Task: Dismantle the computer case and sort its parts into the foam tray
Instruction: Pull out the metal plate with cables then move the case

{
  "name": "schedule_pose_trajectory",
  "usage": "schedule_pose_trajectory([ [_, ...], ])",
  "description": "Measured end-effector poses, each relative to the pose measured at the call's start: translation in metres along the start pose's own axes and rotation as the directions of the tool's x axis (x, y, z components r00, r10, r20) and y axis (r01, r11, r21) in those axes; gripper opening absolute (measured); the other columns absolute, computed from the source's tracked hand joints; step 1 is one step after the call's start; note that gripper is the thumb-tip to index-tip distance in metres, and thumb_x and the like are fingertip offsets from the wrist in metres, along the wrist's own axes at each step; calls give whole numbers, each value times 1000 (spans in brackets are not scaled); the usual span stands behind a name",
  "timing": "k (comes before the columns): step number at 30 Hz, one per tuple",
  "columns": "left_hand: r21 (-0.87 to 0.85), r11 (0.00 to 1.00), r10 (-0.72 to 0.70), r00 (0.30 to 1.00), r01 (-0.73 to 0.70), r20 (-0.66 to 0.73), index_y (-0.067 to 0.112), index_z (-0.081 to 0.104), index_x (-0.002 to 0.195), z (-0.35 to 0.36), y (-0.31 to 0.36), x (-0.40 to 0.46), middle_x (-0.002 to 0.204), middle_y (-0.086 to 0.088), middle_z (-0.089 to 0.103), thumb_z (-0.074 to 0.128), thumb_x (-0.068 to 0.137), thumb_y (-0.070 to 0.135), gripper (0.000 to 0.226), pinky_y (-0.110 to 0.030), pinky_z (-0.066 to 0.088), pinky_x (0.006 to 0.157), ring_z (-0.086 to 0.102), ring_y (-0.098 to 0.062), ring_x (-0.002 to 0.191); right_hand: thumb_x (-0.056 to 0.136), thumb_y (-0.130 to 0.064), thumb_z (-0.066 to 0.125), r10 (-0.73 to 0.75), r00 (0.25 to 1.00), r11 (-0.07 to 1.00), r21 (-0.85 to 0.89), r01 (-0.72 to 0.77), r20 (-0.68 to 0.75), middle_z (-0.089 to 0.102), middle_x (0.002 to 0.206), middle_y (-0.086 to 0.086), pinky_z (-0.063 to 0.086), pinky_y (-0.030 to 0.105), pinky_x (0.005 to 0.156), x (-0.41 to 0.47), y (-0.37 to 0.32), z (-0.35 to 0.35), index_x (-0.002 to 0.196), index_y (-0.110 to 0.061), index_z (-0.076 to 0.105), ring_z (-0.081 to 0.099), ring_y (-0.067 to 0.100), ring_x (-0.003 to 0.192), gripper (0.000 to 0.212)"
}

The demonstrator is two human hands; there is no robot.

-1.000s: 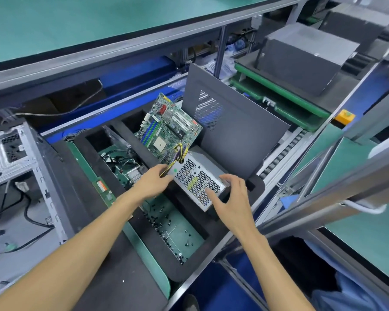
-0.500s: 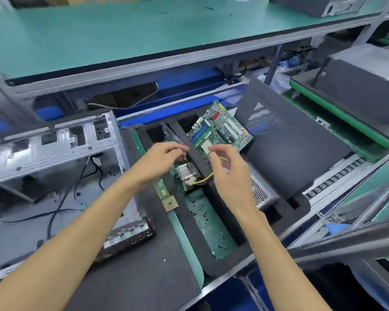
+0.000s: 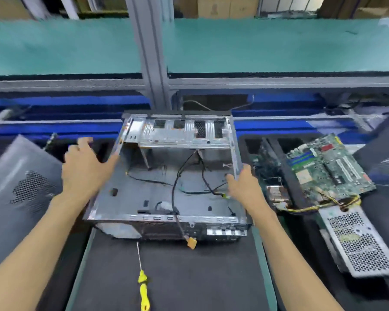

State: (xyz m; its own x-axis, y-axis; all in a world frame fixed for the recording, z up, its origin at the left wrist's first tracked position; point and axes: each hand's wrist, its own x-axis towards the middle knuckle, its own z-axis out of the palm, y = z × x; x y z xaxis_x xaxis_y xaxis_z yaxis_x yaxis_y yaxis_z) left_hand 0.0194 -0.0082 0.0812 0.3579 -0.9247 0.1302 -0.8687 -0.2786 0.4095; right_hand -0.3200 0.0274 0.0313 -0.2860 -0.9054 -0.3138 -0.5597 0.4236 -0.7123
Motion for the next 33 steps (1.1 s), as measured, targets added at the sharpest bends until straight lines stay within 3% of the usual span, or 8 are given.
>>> schedule_pose_trajectory([
  [2,-39,971,-214,930,236,300,1,36,144,14,-26,-2,124,-27,57,75,85,45,83,-47,47,87,57,-43,110,106,-21,47,1,999,999,-51,-3,-41,55,86,4,38,29,48,5,2,3,146,-7,29,55,18,65,46],
  [5,-208,893,-257,832,399,491,4,59,103,36,-43,-6,73,-10,55,68,92,27,27,-34,34,57,50,-24,62,106,-15,43,9,999,995,-101,-15,-54,56,83,5,38,29,47,5,1,4,150,-8,27,54,18,62,47],
  [11,-188,977,-42,951,104,307,11,41,60,33,-47,-2,55,-6,44,61,83,6,30,-31,30,52,39,-26,54,104,-8,43,-9,998,999,-37,6,-67,63,103,13,41,31,51,-10,0,0,145,-8,37,59,21,71,42],
  [20,-6,941,337,937,-338,86,10,52,64,-66,2,15,55,-8,53,62,80,11,18,-32,36,50,50,-26,55,95,-9,48,18,949,930,354,100,-315,67,93,-5,41,21,54,-76,20,29,119,-25,55,57,2,65,30],
  [23,64,895,441,897,-442,31,16,47,62,-104,36,20,56,-9,52,57,80,11,21,-32,33,49,48,-28,53,98,-8,49,74,935,852,510,123,-348,67,109,5,43,17,61,-84,18,48,127,-17,53,58,6,79,31],
  [27,211,762,625,781,-612,9,14,45,64,-131,79,23,54,-8,45,57,76,8,18,-34,31,51,43,-30,51,104,-10,48,131,962,721,689,72,-238,62,119,-14,52,32,88,-87,14,75,142,-29,39,62,6,103,44],
  [29,296,692,686,728,-658,16,8,55,78,-136,94,26,61,-12,51,58,77,12,5,-36,37,56,44,-32,57,105,-14,48,157,979,699,715,-15,-133,58,128,-9,48,35,93,-85,13,88,140,-31,33,60,12,111,41],
  [33,447,524,802,596,-726,28,4,64,111,-139,112,33,81,-27,66,60,77,16,36,-42,48,66,62,-44,72,104,-18,49,199,975,660,722,-207,97,53,133,-1,44,30,88,-70,11,115,133,-16,35,55,11,108,32],
])
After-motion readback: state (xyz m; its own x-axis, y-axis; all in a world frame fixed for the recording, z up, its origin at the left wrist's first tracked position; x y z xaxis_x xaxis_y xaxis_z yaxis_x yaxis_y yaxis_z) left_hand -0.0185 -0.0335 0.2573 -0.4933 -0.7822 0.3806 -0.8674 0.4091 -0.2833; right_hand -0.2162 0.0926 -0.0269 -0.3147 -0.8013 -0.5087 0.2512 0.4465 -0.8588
